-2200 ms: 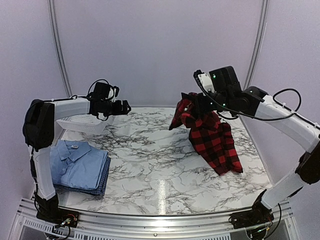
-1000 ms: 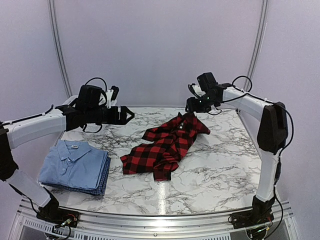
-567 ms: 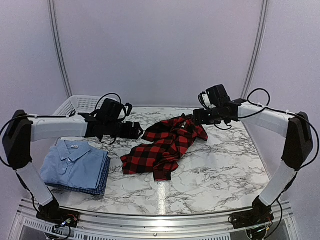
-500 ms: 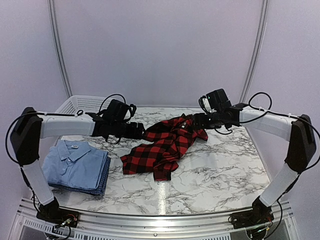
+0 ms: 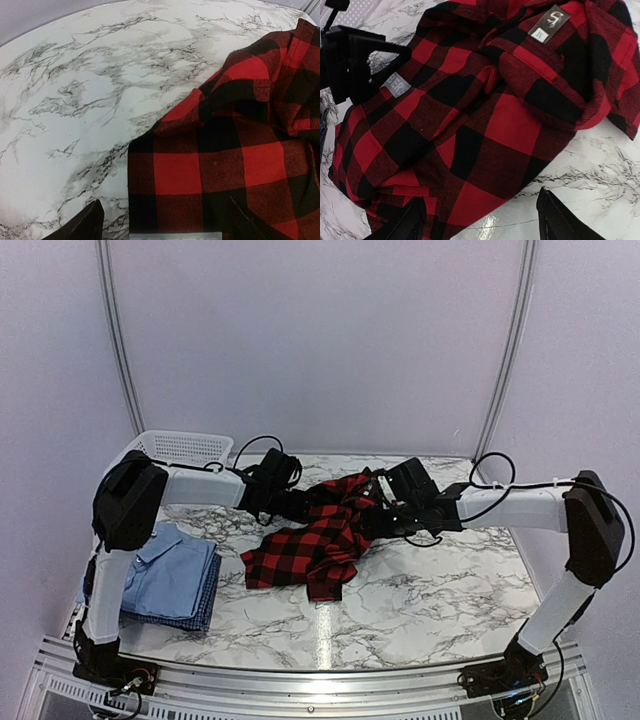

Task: Fold and stack the long sleeve shirts
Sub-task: Pick up the crumpled shirt from the center of the board.

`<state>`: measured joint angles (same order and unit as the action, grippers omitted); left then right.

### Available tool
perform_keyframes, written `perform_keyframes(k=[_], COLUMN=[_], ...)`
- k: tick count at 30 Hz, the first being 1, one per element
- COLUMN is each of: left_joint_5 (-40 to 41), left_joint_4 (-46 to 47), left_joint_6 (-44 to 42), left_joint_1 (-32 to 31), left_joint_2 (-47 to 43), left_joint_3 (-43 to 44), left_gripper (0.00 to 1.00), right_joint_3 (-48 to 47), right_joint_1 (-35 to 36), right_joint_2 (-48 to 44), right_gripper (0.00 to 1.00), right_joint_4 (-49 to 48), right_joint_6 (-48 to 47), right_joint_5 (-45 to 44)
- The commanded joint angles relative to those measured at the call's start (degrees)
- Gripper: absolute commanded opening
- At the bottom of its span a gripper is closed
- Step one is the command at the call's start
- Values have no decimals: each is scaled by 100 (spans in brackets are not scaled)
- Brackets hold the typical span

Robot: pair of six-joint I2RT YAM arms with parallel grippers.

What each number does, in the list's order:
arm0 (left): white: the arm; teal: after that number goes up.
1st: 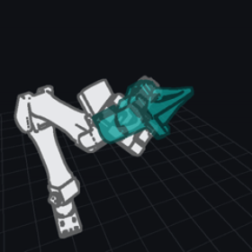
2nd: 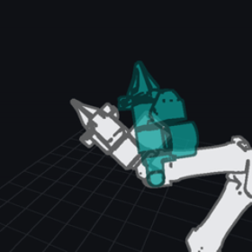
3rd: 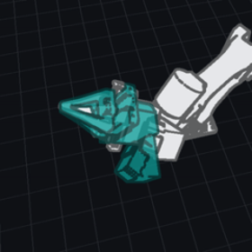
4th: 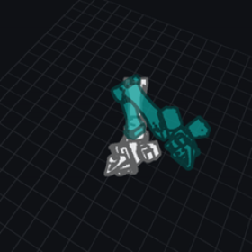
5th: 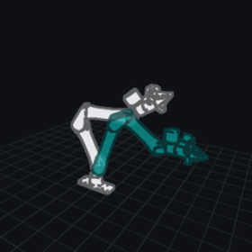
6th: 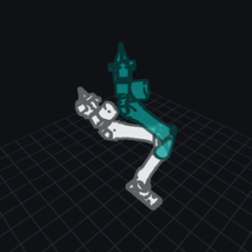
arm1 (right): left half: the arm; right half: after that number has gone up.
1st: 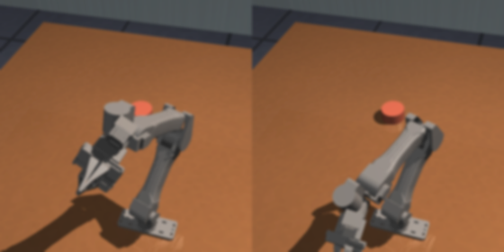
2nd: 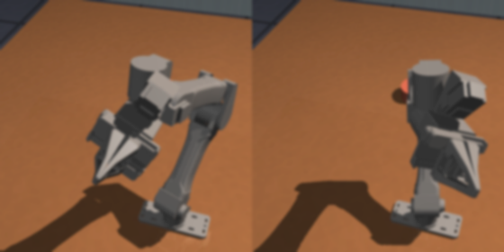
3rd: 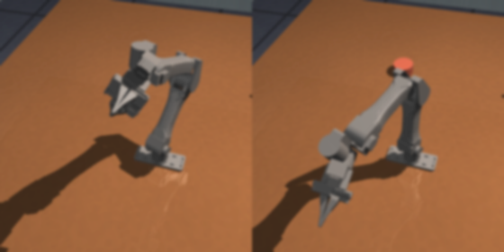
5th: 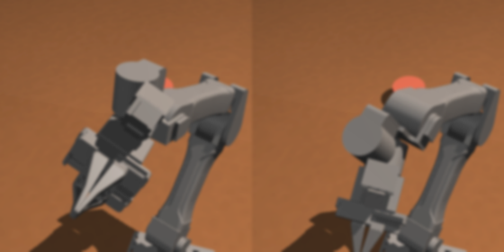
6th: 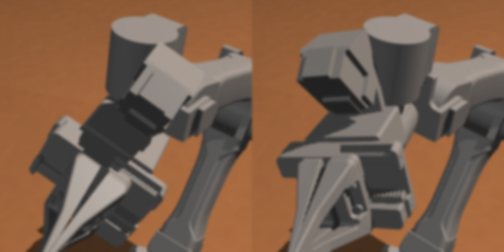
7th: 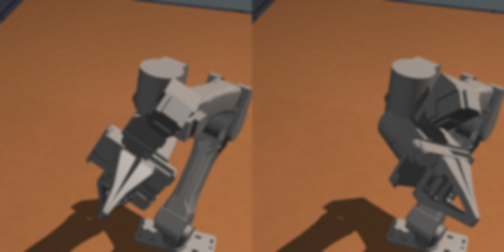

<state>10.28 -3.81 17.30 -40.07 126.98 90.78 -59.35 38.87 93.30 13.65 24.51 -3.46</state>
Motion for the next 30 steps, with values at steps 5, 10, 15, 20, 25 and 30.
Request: perform_keyframes(k=[5, 10, 15, 20, 25, 30], left_joint_5=[275, 339, 227, 43, -149, -118], left_joint_4=[-140, -149, -174, -197, -164, -281], left_joint_6=[-257, -268, -226, -114, -129, -375], left_joint_1=[-9, 9, 24, 86, 200, 369], left_joint_2=[735, 1099, 1371, 1441, 1225, 500], left_joint_3=[879, 1323, 1842, 2123, 2145, 1895], left_gripper=[88, 86, 67, 28, 0, 0], right_joint_3=[70, 192, 264, 158, 59, -41], right_joint_1=[269, 280, 281, 273, 117, -171], right_joint_2=[509, 551, 487, 389, 168, -115], right_gripper=[75, 70, 43, 9, 0, 0], right_joint_4=[-538, -426, -310, -9, 331, 706], right_joint_6=[368, 452, 533, 501, 377, 192], right_joint_5=[198, -122, -442, -959, -1381, -1821])
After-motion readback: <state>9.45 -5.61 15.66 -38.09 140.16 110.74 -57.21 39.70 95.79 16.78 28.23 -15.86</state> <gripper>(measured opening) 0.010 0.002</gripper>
